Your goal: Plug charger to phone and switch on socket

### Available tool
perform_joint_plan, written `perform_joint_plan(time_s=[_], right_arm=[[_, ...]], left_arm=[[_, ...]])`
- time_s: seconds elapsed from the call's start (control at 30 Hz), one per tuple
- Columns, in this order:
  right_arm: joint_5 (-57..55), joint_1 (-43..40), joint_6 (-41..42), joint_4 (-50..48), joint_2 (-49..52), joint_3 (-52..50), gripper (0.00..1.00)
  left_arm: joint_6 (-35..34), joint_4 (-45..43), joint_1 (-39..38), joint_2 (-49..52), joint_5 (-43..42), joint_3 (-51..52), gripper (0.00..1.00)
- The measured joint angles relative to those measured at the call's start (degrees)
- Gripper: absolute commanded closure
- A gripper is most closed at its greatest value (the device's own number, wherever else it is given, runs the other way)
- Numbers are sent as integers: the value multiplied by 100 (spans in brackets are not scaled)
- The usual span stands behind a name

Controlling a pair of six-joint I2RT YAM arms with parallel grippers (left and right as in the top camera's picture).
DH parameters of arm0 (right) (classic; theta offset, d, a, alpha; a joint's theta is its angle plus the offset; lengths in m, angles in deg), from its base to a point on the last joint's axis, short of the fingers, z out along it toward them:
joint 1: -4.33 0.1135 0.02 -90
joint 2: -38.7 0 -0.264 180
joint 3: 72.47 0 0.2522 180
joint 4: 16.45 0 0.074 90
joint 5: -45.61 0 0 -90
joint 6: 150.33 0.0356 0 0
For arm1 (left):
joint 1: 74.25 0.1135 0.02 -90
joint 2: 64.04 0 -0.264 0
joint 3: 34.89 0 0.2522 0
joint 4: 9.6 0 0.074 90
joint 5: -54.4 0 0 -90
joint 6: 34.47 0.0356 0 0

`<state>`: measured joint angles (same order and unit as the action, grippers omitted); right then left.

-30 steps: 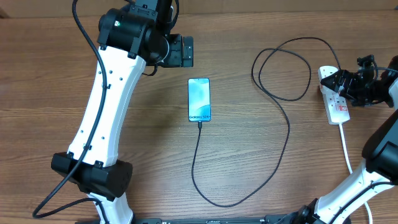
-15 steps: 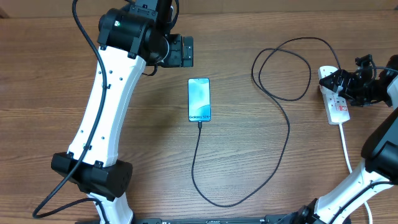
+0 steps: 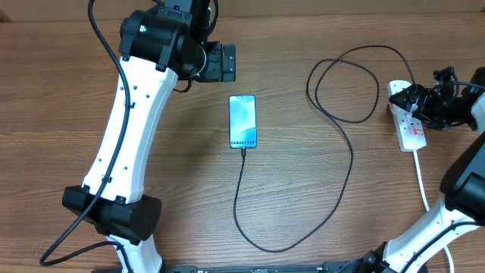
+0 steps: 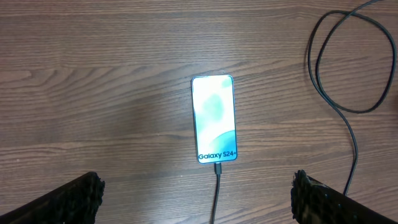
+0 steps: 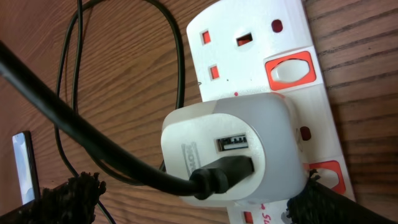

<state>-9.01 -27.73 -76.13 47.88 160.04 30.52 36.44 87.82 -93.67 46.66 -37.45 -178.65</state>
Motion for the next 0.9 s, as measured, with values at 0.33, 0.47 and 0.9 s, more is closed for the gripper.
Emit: perform_joint_plan(time_s=[0.33, 0.47, 0.9], right_arm=[[13, 0, 81, -72, -26, -55, 0], [15, 0, 79, -107, -44, -94, 0], [26, 0, 155, -385, -151, -321, 0]], left_arm=[[0, 0, 0, 0, 0, 0, 0], [0, 0, 0, 0, 0, 0, 0], [0, 0, 0, 0, 0, 0, 0]])
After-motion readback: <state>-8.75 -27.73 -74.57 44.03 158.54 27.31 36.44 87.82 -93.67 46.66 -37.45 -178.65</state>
